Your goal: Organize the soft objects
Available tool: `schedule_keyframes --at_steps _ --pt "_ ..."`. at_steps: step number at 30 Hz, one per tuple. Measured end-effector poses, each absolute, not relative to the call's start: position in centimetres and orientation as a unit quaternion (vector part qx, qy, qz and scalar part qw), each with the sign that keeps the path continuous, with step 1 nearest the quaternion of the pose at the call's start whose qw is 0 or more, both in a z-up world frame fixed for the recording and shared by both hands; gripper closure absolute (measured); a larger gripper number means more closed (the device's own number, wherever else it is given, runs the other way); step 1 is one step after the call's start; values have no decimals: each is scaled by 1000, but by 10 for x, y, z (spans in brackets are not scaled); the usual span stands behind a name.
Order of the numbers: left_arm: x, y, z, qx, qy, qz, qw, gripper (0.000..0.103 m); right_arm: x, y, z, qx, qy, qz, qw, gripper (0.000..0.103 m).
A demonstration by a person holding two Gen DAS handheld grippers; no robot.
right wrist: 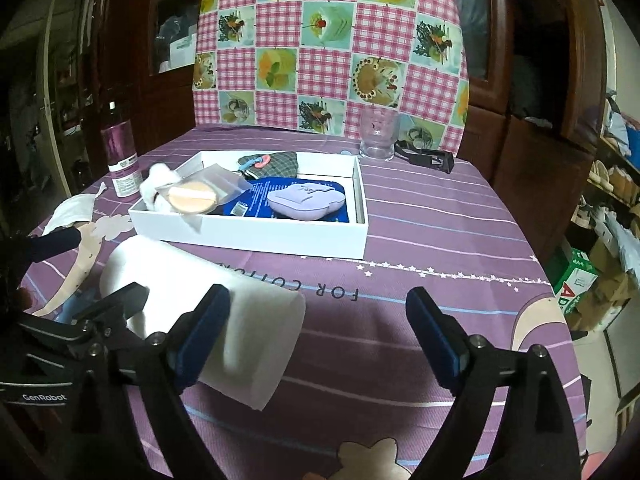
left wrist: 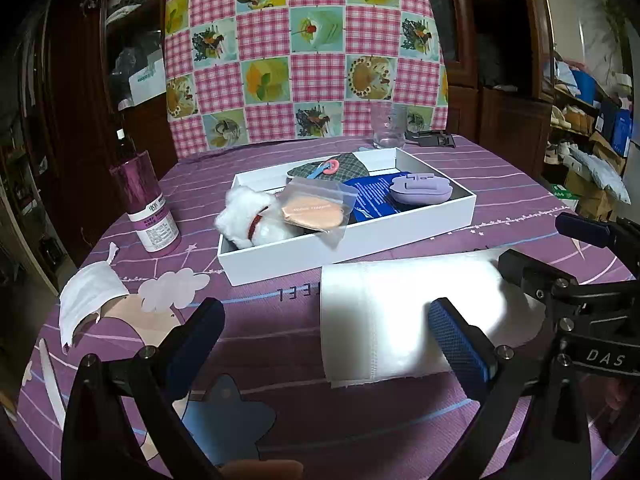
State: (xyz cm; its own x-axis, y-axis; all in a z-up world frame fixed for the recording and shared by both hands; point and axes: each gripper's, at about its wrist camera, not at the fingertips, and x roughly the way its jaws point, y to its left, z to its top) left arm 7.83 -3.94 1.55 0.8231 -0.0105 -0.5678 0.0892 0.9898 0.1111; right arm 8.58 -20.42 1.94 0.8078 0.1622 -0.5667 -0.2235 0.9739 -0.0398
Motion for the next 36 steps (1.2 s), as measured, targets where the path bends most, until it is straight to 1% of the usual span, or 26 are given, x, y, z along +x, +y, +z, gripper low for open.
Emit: schedule_keyframes --at_steps 36 --pt "77 -39 13 64 298 -25 952 0 85 -203 19 -59 289 96 951 13"
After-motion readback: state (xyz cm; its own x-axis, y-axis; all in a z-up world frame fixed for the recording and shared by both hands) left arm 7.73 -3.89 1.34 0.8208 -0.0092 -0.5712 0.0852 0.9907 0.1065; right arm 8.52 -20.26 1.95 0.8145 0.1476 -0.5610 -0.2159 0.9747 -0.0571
